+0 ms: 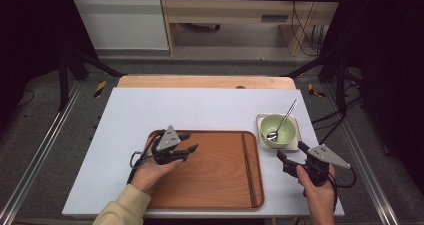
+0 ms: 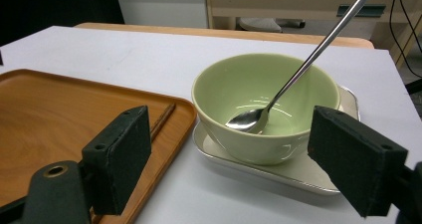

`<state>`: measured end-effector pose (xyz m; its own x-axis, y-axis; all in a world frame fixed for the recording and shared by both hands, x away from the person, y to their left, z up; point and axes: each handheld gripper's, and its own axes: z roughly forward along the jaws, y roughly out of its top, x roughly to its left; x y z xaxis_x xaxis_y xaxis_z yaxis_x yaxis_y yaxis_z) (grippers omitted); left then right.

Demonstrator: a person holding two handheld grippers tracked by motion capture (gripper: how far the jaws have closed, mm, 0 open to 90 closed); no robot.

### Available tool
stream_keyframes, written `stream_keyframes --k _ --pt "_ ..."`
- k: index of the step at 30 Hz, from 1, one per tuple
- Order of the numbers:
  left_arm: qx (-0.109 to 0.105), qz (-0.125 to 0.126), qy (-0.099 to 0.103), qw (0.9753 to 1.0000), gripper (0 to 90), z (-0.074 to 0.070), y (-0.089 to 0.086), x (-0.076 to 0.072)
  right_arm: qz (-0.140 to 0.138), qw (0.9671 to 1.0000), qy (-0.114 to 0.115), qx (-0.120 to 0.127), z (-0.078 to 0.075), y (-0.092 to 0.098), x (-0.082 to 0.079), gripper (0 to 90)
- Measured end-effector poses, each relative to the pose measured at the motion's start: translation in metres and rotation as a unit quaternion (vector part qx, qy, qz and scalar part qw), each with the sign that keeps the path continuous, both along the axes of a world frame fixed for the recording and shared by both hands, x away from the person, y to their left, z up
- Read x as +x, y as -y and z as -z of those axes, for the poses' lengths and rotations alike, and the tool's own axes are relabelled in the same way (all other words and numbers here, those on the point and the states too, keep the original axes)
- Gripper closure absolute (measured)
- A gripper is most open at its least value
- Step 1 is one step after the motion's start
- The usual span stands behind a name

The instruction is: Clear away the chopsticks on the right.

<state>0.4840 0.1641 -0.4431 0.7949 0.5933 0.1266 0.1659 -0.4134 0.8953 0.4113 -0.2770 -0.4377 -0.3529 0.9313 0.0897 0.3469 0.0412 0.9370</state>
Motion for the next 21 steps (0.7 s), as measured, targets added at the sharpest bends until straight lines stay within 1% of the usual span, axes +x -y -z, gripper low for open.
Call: stream_keyframes --k 1,3,5,7,9,15,17,18,19,21 --pt "-0.001 -0.003 -0.001 1.0000 35.2 0.001 -0.005 0.001 0.002 1.0000 -0.002 -0.004 0.000 0.000 0.000 17.2" --pt "-0.004 -0.013 -0.005 0.9999 28.7 0.002 -0.014 0.001 0.002 1.0000 -0.005 -0.003 0.000 -0.002 0.002 16.1" --pt "-0.015 -0.027 -0.010 0.9995 24.0 0.004 -0.023 0.000 0.004 0.9999 -0.011 -0.008 0.000 -0.004 0.004 15.3" --pt "-0.022 -0.037 -0.008 0.9990 20.6 0.005 -0.031 -0.002 0.004 0.9998 -0.014 -0.011 0.000 -0.006 0.007 14.2" --pt "-0.039 -0.054 -0.005 0.9978 17.4 0.006 -0.042 -0.004 0.002 0.9998 -0.017 -0.008 -0.001 -0.007 0.009 13.8" --pt "-0.065 -0.089 0.011 0.9938 11.0 0.006 -0.073 -0.011 -0.001 0.9991 -0.038 -0.020 -0.007 -0.006 0.022 12.2" --pt "-0.075 -0.102 0.012 0.9919 10.0 0.007 -0.083 -0.013 -0.001 0.9987 -0.046 -0.022 -0.010 -0.004 0.026 12.1" --pt "-0.086 -0.109 0.013 0.9902 8.7 0.008 -0.089 -0.015 -0.002 0.9985 -0.049 -0.024 -0.012 -0.002 0.029 12.2" --pt "-0.091 -0.114 0.013 0.9892 8.4 0.008 -0.092 -0.016 -0.003 0.9983 -0.053 -0.026 -0.014 -0.001 0.032 12.6" --pt "-0.094 -0.121 0.019 0.9880 7.1 0.010 -0.099 -0.018 -0.008 0.9979 -0.058 -0.026 -0.018 0.002 0.037 13.9"
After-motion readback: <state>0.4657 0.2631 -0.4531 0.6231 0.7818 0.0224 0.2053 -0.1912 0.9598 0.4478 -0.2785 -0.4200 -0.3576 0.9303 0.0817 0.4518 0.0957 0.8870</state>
